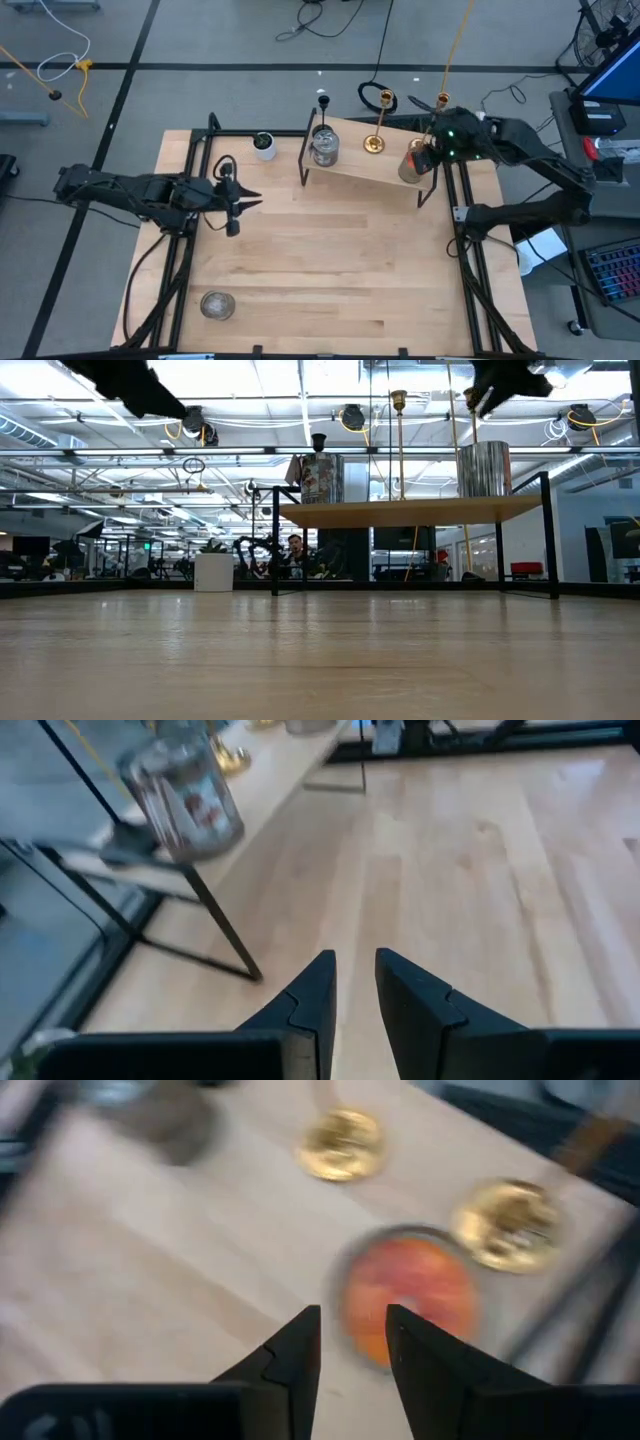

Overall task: Pick & Place candle stick holders
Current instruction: Put the brown scented candle on the shelf

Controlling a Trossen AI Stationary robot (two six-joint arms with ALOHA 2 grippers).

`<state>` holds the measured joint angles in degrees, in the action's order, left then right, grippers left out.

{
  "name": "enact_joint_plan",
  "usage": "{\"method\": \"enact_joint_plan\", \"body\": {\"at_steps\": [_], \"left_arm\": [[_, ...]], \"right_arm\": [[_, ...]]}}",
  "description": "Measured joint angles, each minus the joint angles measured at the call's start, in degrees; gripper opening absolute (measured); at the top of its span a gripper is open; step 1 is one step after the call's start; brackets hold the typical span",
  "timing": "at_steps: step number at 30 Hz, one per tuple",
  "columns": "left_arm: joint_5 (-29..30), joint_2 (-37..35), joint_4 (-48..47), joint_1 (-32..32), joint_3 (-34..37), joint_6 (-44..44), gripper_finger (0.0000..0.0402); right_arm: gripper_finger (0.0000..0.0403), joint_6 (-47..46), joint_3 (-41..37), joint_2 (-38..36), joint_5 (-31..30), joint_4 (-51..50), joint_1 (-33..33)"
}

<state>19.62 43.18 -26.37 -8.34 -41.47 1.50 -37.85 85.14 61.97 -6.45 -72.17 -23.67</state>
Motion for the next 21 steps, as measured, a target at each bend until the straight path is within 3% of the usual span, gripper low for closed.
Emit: {"method": "enact_joint_plan", "body": {"at_steps": [6,10,17,21], "left_arm": [[0.02,0.51,-14.25,-3.3,-6.56,8.58,0.0081],[-1.59,1.03,-21.64,-5.19,-10.61,11.3,0.0081],[-19.5,2.26,-33.59,-8.44,-11.41,15.31,0.0081],[-22.1,4.23,-36.75,-11.91,-11.37,20.72,0.0081]], "right_arm": [[0.0109,3.6,-6.83,-4.26,0.67,18.56,11.12],[0.0109,5.84,-15.65,-6.24,0.71,37.54,18.1],[0.0109,11.83,-34.52,-6.2,6.77,73.1,27.33],[0.0109,12.15,-42.46,-5.05,6.7,85.5,30.59]]}}
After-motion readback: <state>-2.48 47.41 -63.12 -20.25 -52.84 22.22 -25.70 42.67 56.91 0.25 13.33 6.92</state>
